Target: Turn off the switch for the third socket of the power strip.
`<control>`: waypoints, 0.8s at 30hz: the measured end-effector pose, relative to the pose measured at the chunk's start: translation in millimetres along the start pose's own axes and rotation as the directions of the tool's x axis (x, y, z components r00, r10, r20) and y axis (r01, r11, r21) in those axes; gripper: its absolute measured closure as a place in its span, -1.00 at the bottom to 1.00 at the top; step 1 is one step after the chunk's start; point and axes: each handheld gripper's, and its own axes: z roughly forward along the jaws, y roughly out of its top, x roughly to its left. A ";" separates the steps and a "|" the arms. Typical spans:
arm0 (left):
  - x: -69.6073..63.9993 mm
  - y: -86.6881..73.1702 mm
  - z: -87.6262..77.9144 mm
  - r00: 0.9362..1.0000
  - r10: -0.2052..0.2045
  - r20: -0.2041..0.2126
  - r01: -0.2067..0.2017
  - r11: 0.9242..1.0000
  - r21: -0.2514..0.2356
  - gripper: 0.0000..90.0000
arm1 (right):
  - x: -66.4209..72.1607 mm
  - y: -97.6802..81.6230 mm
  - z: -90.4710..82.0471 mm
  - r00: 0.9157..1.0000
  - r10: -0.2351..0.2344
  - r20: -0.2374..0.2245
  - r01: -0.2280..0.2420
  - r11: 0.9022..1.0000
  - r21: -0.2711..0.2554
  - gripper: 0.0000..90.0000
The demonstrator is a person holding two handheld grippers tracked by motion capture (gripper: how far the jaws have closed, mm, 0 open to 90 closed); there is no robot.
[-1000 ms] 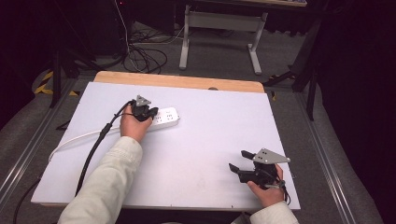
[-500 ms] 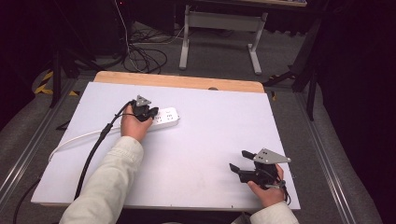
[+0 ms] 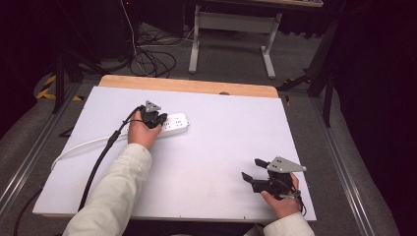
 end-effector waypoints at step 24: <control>3.2 13.3 -36.7 0.996 -0.010 0.090 0.021 0.992 -0.123 1.00 | -0.2 1.3 0.9 1.000 -0.004 0.007 0.004 1.000 -0.001 -0.36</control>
